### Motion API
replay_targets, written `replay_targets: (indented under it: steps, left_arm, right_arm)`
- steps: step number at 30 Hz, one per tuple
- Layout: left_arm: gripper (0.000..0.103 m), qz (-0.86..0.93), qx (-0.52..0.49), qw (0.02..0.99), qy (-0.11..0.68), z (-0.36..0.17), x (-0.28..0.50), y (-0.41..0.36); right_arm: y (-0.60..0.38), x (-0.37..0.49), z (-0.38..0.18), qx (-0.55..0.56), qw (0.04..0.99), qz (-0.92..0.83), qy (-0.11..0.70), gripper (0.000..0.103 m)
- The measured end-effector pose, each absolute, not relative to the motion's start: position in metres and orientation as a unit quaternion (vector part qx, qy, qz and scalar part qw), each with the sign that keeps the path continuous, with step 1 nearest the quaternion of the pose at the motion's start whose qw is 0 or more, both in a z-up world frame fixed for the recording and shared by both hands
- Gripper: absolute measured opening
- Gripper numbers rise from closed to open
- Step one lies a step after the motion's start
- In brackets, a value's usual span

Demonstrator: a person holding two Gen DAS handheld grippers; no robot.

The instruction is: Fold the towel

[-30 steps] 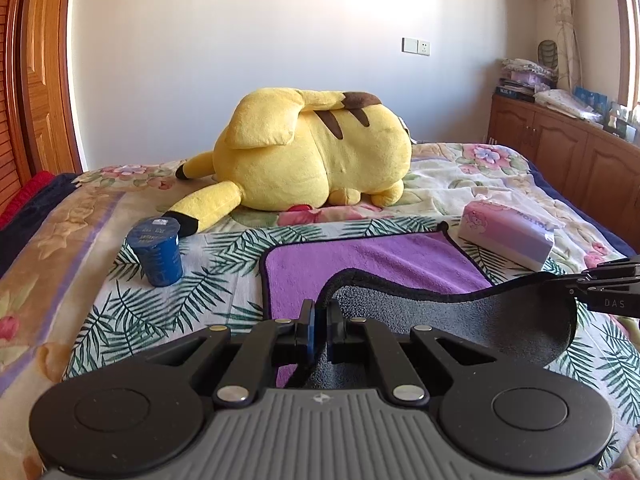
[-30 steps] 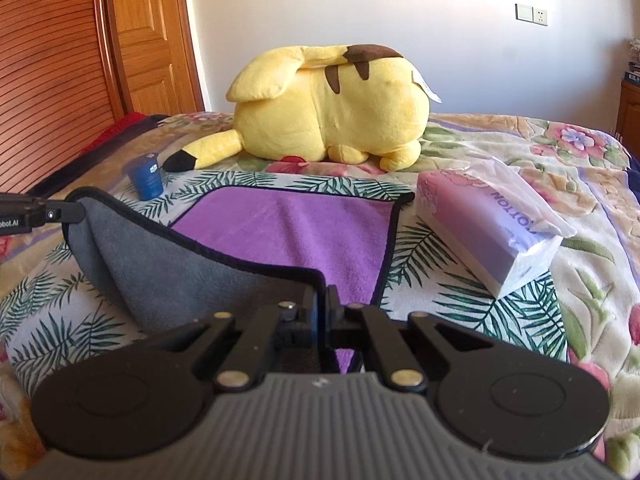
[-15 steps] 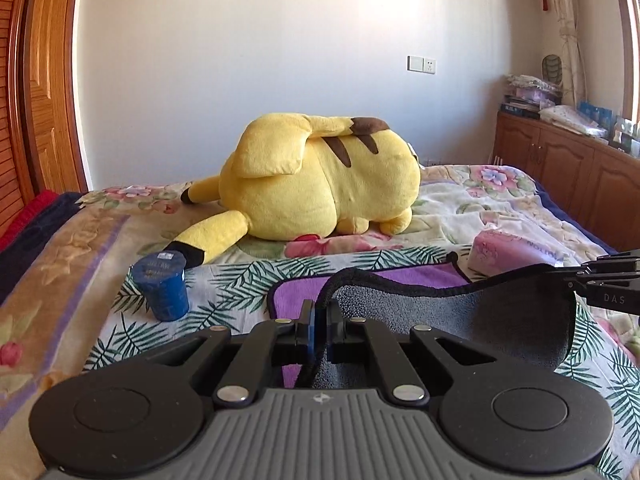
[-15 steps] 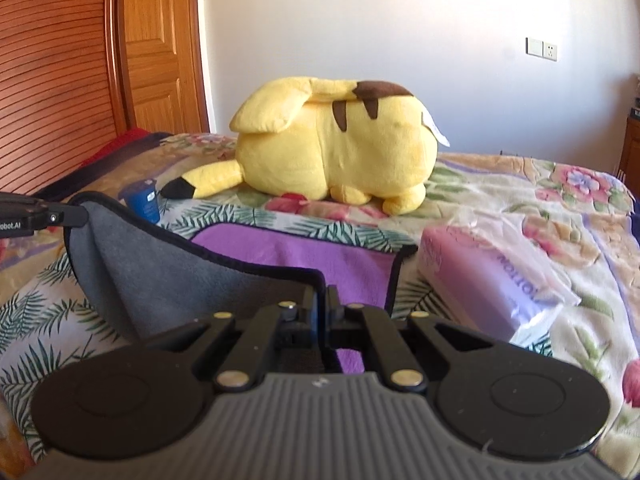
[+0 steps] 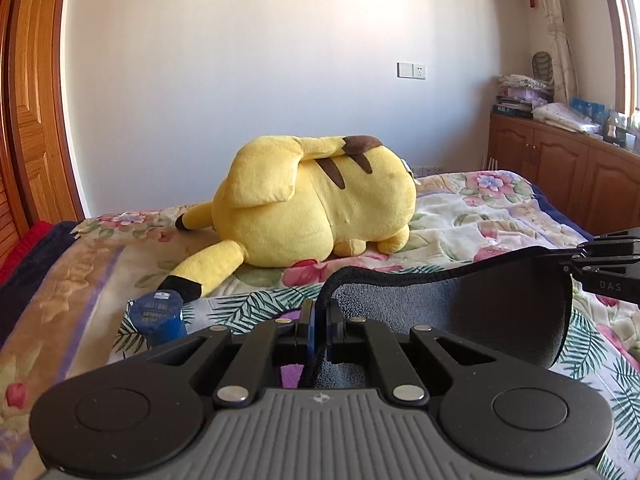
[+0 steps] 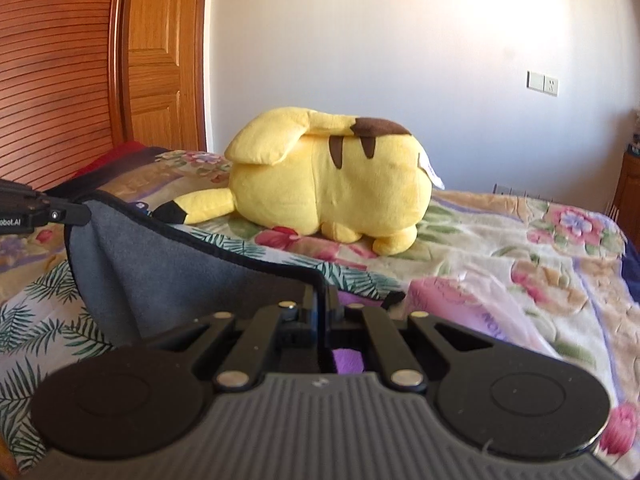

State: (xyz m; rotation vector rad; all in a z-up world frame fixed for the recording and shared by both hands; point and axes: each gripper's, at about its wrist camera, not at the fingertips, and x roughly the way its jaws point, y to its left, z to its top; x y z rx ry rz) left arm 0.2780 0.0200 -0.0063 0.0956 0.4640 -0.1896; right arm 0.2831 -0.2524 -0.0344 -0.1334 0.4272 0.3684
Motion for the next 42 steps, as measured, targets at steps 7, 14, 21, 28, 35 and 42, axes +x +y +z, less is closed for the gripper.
replay_targets:
  steps: [7, 14, 21, 28, 35, 42]
  left_arm:
    - [0.000, -0.088, 0.053, 0.970, 0.221, 0.002, 0.290, 0.019]
    - [0.000, -0.072, 0.040, 0.973, 0.214, 0.003, 0.307, 0.020]
    - [0.000, -0.057, 0.039, 0.974, 0.215, -0.004, 0.321, 0.022]
    - [0.000, -0.050, 0.044, 0.975, 0.212, -0.007, 0.340, 0.022]
    - [0.000, -0.044, 0.048, 0.974, 0.218, -0.028, 0.360, 0.020]
    - [0.000, -0.033, 0.037, 0.970, 0.239, -0.070, 0.383, 0.021]
  right_arm:
    - [-0.248, 0.293, -0.024, -0.087, 0.959, 0.184, 0.199, 0.003]
    - [-0.239, 0.307, -0.022, -0.102, 0.959, 0.182, 0.191, 0.003]
    - [-0.232, 0.323, -0.024, -0.114, 0.961, 0.176, 0.182, 0.003]
    - [-0.231, 0.338, -0.028, -0.116, 0.964, 0.165, 0.174, 0.003]
    - [-0.233, 0.358, -0.046, -0.111, 0.965, 0.152, 0.180, 0.003]
    - [-0.234, 0.376, -0.083, -0.102, 0.962, 0.147, 0.205, 0.003]
